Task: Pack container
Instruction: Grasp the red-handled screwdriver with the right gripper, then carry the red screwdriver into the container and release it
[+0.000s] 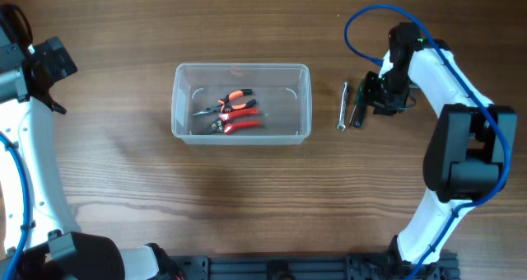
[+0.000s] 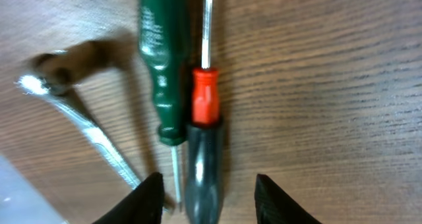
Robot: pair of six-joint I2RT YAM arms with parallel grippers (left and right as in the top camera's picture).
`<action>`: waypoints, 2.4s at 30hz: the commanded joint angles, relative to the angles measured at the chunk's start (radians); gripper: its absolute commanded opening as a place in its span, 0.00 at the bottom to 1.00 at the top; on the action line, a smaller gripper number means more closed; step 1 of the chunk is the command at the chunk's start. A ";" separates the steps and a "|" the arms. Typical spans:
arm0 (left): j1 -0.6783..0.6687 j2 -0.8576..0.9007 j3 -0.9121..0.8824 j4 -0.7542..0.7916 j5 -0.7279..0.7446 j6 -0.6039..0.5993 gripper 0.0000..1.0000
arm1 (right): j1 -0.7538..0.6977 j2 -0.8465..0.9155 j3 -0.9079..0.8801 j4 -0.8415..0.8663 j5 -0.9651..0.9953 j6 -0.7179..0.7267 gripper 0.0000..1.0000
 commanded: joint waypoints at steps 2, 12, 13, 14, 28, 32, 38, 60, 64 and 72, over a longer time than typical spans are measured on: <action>0.004 0.007 0.008 0.003 -0.009 0.001 1.00 | 0.002 0.011 -0.052 0.038 0.024 0.008 0.36; 0.004 0.007 0.008 0.003 -0.009 0.001 1.00 | 0.002 0.014 -0.143 0.123 0.032 0.008 0.06; 0.004 0.007 0.008 0.003 -0.009 0.001 1.00 | 0.002 0.014 -0.143 0.123 0.032 0.007 0.04; 0.004 0.007 0.008 0.003 -0.009 0.001 1.00 | 0.002 0.013 -0.143 0.123 0.032 0.004 0.04; 0.004 0.007 0.008 0.003 -0.009 0.001 1.00 | 0.180 -0.582 0.284 0.122 -0.172 -0.278 0.04; 0.004 0.007 0.008 0.003 -0.009 0.001 1.00 | 0.427 -0.639 0.283 0.166 -0.171 -0.640 0.04; 0.004 0.007 0.008 0.003 -0.009 0.001 1.00 | 0.592 -0.469 0.152 0.132 -0.147 -0.969 0.04; 0.004 0.007 0.008 0.003 -0.009 0.001 1.00 | 0.587 -0.076 0.264 0.087 0.138 -1.025 0.65; 0.004 0.007 0.008 0.003 -0.009 0.001 1.00 | 0.536 -0.256 0.359 0.114 0.138 -0.956 0.64; 0.004 0.007 0.008 0.003 -0.009 0.001 1.00 | 0.215 -0.264 0.290 0.069 -0.018 -0.443 0.69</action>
